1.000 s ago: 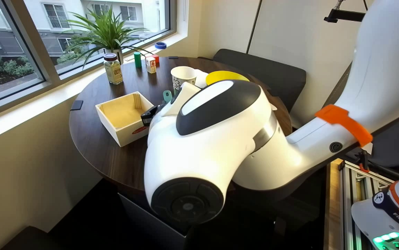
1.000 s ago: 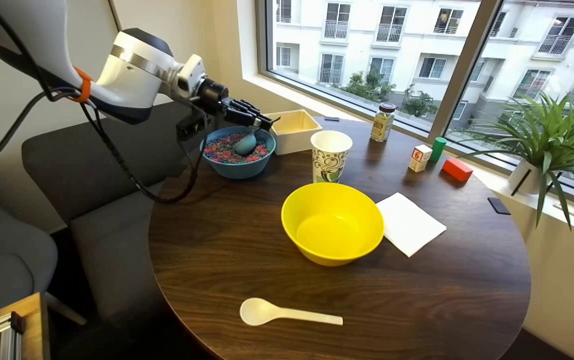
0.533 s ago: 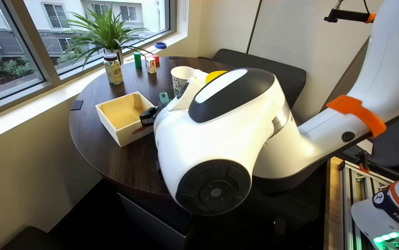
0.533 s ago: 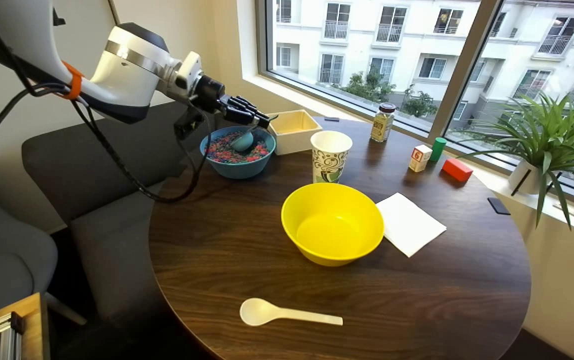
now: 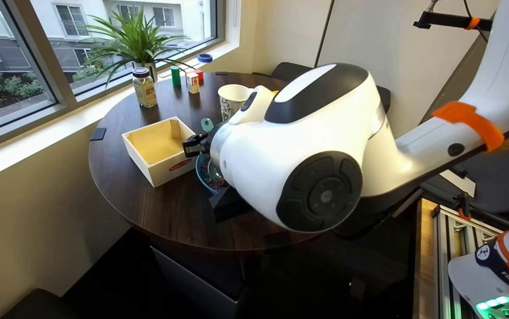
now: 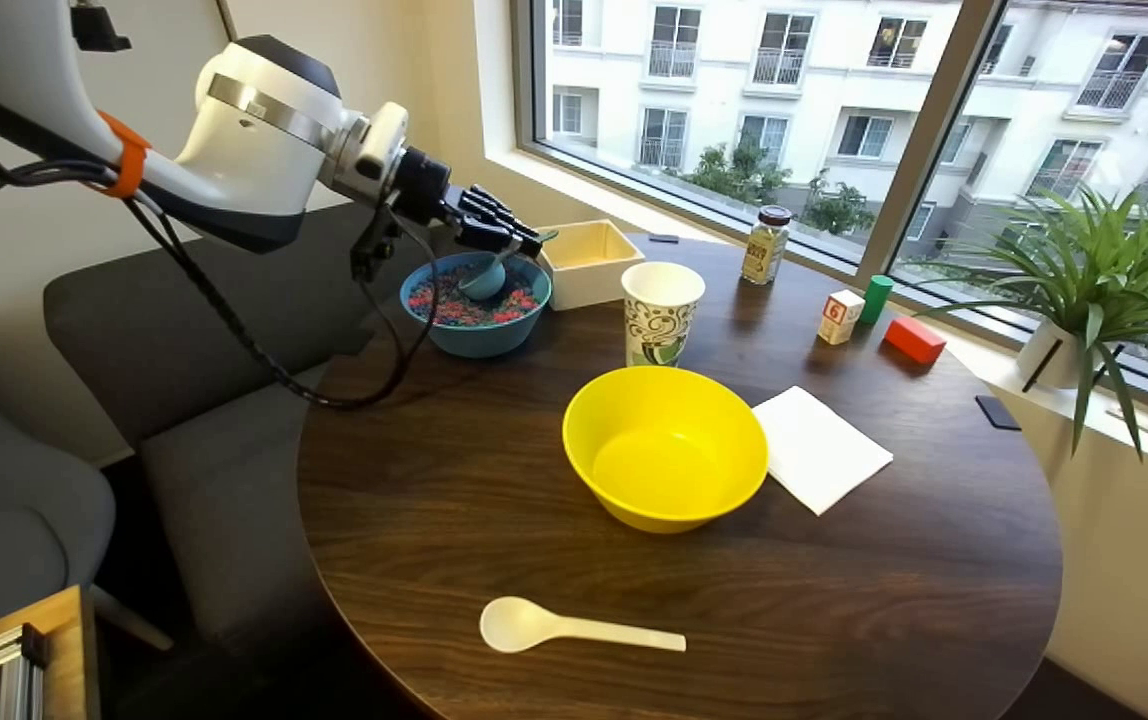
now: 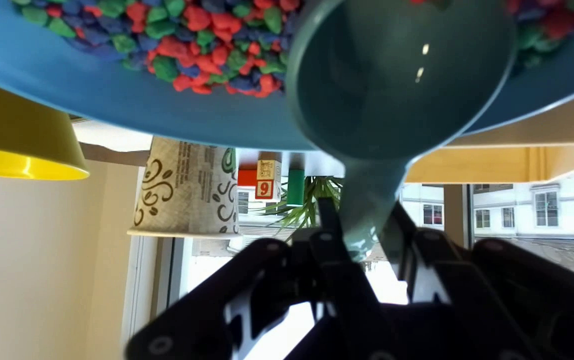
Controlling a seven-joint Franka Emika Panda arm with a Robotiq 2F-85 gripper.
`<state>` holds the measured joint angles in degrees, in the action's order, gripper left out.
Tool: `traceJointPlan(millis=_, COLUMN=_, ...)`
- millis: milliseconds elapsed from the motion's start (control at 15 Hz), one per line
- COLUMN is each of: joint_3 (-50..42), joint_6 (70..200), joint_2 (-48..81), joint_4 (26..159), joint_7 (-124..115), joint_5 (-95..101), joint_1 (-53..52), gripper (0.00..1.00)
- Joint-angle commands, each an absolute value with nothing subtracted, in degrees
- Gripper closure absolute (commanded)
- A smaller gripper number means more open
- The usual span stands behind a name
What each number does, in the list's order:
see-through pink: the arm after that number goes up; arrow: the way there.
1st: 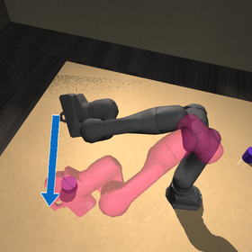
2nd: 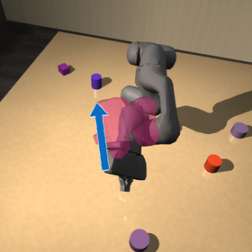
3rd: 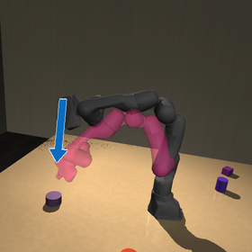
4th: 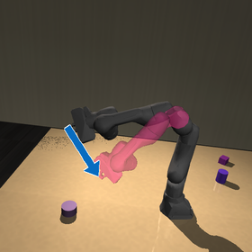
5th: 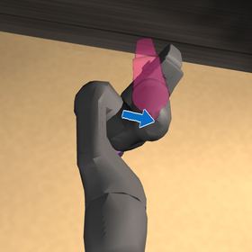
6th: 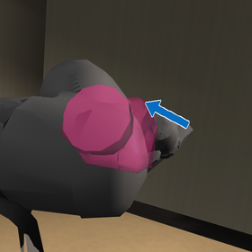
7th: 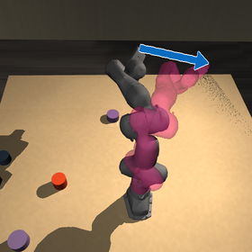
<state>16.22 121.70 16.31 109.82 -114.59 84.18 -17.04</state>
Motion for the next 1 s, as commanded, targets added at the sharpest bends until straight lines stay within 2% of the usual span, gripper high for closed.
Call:
traceJointPlan(millis=0, joint_3=15.5, joint_6=126.7, joint_2=12.0, joint_4=114.4, joint_7=-116.7, joint_5=84.8, joint_1=-16.0, gripper=0.94)
traceJointPlan(millis=600, joint_3=14.4, joint_6=133.5, joint_2=5.2, joint_4=119.3, joint_7=-111.1, joint_5=79.8, joint_1=-13.6, gripper=0.94)
traceJointPlan(millis=933, joint_3=13.7, joint_6=131.6, joint_2=-1.2, joint_4=123.4, joint_7=-105.3, joint_5=75.9, joint_1=-13.1, gripper=0.94)
